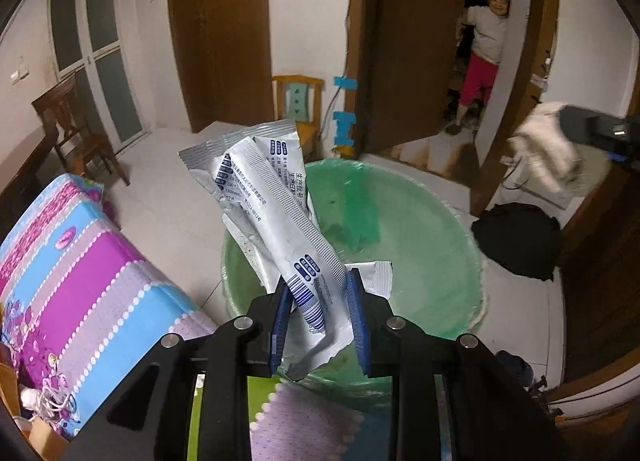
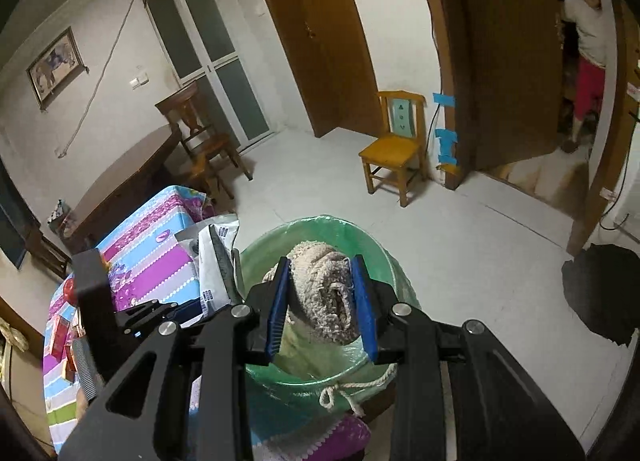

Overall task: Collect trash
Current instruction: 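Open the left tool dropping the wrapper while the right tool drops the towel into the bin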

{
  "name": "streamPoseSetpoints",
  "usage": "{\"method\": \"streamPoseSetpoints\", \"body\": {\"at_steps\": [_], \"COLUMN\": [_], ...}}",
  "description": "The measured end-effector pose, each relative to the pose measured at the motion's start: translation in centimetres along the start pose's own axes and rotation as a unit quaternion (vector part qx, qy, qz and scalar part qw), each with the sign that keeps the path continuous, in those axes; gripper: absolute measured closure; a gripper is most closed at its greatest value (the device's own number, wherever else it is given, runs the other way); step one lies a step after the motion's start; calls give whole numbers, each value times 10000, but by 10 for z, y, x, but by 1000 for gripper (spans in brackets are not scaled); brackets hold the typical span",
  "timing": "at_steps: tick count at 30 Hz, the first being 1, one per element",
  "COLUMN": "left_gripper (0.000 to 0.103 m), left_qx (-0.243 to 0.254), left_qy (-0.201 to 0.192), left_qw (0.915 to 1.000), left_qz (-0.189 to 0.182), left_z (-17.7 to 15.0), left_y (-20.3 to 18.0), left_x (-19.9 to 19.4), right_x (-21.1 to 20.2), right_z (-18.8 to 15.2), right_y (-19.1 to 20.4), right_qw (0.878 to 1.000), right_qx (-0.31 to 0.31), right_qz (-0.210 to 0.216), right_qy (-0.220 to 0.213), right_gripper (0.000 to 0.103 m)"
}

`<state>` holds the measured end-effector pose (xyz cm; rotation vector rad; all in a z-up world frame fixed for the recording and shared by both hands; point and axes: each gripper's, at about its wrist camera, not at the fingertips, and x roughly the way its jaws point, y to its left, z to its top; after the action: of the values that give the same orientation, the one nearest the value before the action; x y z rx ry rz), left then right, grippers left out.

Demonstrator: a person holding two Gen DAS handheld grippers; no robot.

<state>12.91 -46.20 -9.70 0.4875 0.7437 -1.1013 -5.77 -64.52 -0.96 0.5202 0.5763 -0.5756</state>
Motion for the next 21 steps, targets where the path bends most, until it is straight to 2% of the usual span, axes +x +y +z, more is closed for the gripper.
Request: {"method": "streamPoseSetpoints", "body": {"at_steps": [9,13,16,21], "left_gripper": [74,74,74,74], "left_qx": [69,-61,-113,-228], "left_qy": [345,424,496,488], "left_qw": [9993,9991,9986,9982], "left_qz": [140,-66,-147,-255], "left_z": [-15,-17,-18,-14], "left_y": [9,17,18,30], "left_x": [26,31,32,30], "right_x": [4,6,11,37], "right_z": [-3,1,5,13], "right_y": [-6,-7,-5,10], "right_qw": [9988,9986,9990,9991], "right_qx": [371,434,435,62], "right_qz": [-300,-296,-62,417], "right_qy": [-89,-95,-85,84], "right_gripper": [74,74,73,74]}}
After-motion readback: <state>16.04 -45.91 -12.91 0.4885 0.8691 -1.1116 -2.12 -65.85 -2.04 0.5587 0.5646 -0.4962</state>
